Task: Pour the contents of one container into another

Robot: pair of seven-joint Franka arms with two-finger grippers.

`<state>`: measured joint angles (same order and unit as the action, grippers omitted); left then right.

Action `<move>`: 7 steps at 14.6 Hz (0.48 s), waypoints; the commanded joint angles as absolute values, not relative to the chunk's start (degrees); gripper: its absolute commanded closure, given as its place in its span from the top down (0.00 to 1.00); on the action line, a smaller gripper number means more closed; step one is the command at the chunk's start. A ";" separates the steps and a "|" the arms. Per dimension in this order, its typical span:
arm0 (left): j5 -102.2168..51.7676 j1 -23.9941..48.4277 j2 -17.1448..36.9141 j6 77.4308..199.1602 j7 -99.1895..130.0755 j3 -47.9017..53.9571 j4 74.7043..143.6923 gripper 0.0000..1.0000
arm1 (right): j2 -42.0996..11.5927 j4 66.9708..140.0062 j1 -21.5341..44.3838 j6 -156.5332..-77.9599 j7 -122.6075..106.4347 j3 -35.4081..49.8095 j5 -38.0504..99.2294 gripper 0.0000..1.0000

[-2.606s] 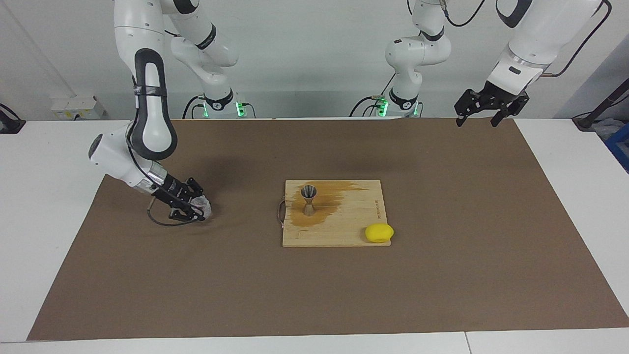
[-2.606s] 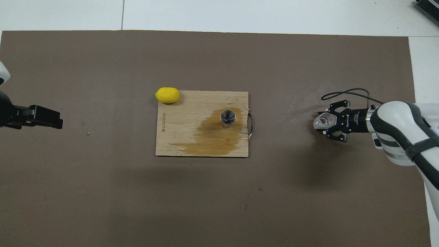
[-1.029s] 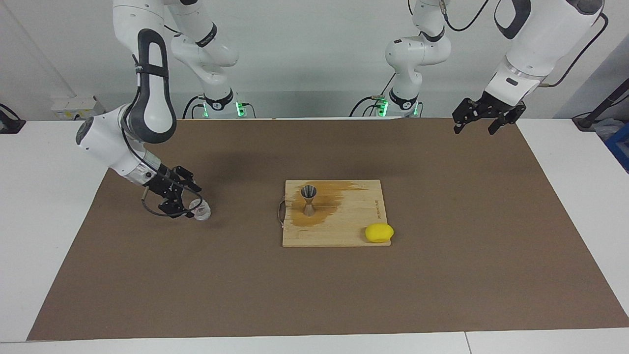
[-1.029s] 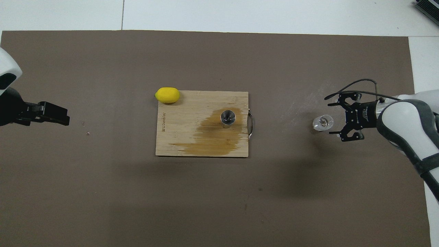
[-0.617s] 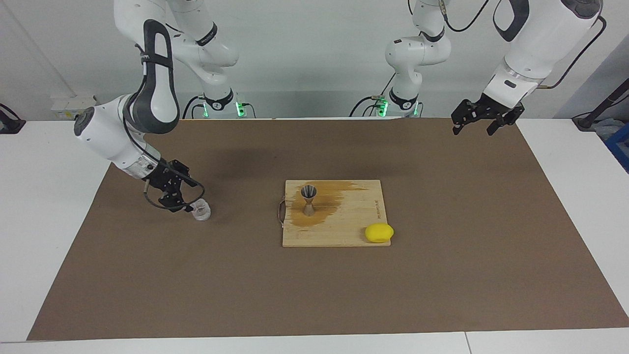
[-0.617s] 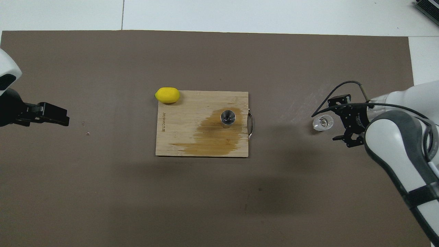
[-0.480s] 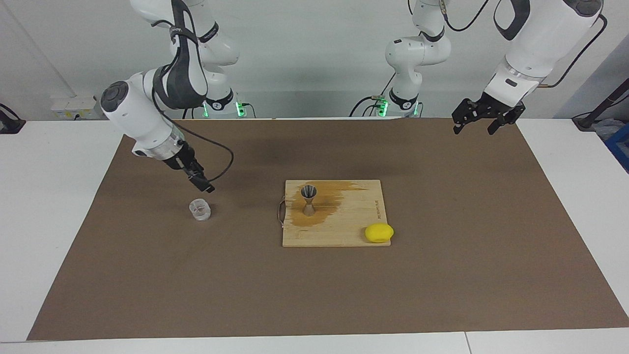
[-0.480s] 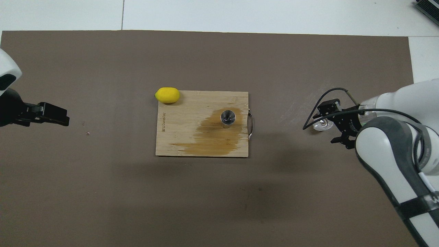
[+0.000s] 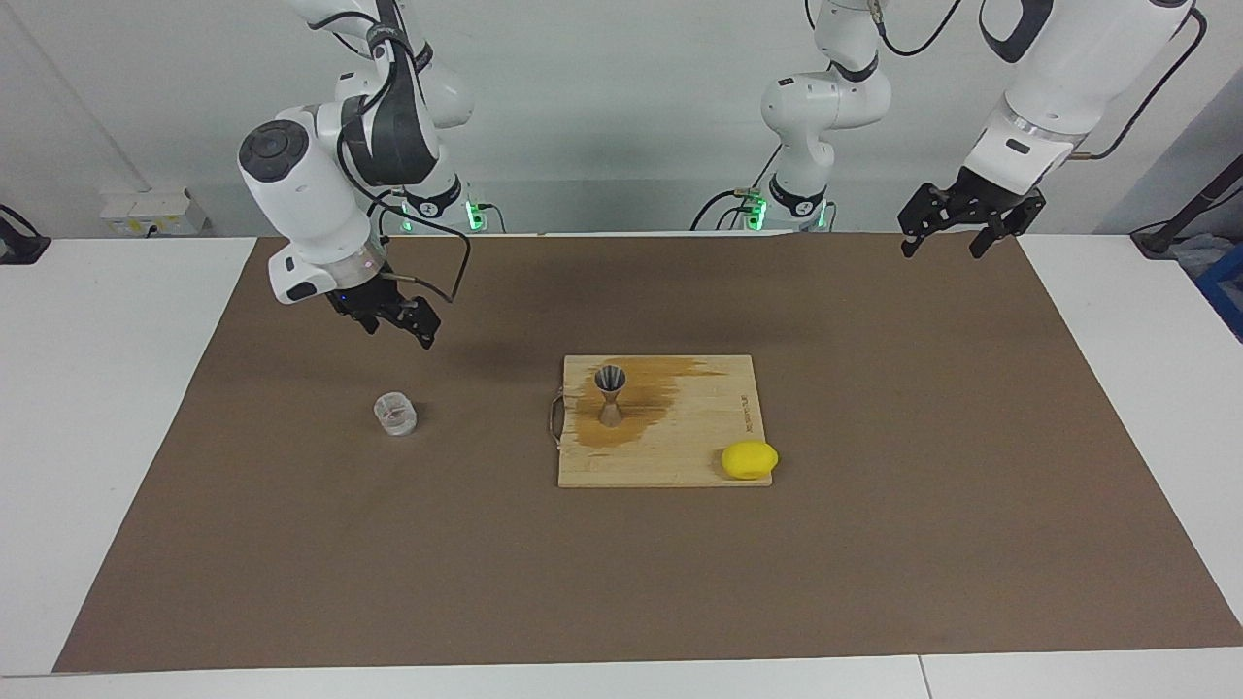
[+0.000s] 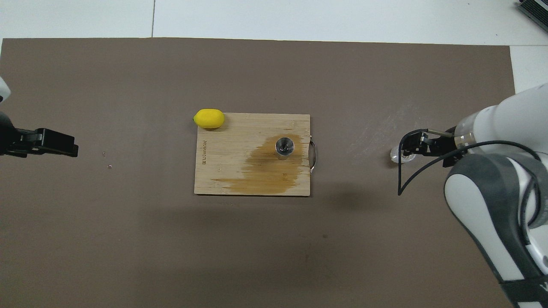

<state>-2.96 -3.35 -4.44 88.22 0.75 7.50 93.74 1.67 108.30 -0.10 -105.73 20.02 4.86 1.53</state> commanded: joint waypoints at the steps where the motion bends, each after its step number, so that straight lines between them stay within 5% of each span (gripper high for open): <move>1: -3.34 -3.25 -5.71 88.51 0.88 7.65 95.27 1.00 | 0.70 99.08 -1.05 -100.29 16.18 4.92 -1.66 1.00; 7: -3.34 -3.43 -5.71 88.59 0.88 7.65 95.36 1.00 | 0.70 90.44 -1.49 -93.43 15.91 4.22 -2.55 1.00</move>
<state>-2.96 -3.30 -4.47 88.22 0.75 7.79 93.97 1.79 93.40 -0.68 -95.60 17.35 4.21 -1.52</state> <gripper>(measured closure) 0.000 0.000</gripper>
